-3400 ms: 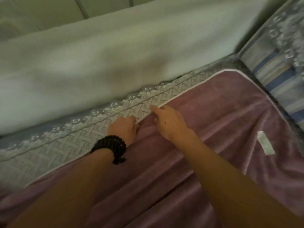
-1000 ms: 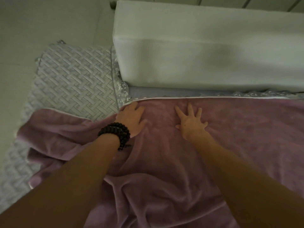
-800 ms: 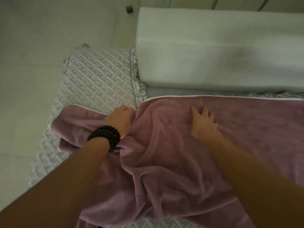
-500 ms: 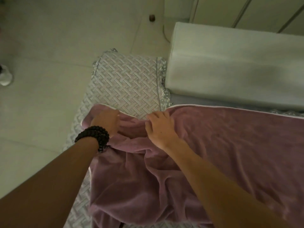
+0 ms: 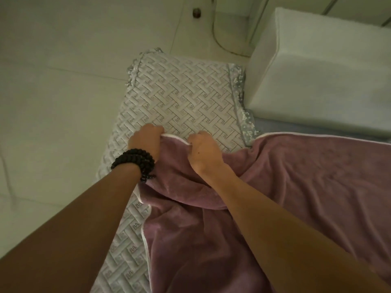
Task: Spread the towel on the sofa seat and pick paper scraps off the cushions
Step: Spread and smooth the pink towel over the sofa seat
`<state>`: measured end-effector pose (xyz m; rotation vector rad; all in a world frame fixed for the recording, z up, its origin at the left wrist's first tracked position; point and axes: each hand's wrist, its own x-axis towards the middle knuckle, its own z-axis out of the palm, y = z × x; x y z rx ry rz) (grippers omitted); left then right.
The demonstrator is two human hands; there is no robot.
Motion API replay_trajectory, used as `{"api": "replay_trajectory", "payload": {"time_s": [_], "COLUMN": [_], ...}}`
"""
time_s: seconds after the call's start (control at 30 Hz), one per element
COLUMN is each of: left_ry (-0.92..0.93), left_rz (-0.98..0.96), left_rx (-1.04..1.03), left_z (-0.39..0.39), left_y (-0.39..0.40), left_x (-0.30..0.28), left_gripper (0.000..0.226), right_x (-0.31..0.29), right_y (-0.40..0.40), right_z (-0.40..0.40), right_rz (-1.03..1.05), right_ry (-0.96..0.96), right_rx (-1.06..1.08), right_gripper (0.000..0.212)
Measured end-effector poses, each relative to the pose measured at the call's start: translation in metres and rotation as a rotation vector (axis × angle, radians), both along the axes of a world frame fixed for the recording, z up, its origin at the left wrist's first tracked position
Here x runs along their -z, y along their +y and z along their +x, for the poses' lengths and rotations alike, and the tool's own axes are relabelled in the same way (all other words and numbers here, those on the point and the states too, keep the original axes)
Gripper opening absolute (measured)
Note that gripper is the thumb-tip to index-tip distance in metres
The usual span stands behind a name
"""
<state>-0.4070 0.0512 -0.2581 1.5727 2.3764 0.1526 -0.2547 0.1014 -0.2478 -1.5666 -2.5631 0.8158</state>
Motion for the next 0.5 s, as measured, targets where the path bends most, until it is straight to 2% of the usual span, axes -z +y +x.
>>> {"api": "replay_trajectory", "payload": {"time_s": [0.1,0.2,0.27,0.33,0.4,0.43,0.5], "left_ry": [0.035,0.11,0.134,0.11,0.002,-0.084,-0.131], "left_rz": [0.163,0.207,0.212,0.188,0.099,0.023,-0.144], "left_rx": [-0.133,-0.15,-0.145,-0.143,-0.114,-0.087,-0.014], "left_z": [-0.029,-0.066,-0.079,-0.077,-0.07,-0.065,-0.06], "left_y": [0.018,0.037,0.045,0.049,0.049,0.047,0.039], "left_x": [-0.02,-0.035,-0.033,-0.025,-0.011,-0.002,0.018], "left_gripper": [0.021,0.017,0.014,0.019,0.039,0.05,0.064], "right_x": [-0.013,-0.019,-0.013,-0.003,0.01,0.017,0.031], "right_y": [0.019,0.04,0.048,0.05,0.046,0.044,0.04], "right_z": [-0.028,-0.059,-0.072,-0.072,-0.067,-0.064,-0.061], "right_rz": [0.085,0.078,0.033,-0.058,-0.193,-0.219,-0.165], "right_ry": [0.226,0.318,0.3,0.241,0.157,0.101,-0.007], "right_rx": [0.027,-0.002,-0.019,-0.073,-0.17,-0.218,-0.299], "right_gripper": [0.019,0.023,0.023,0.041,0.071,0.079,0.08]}}
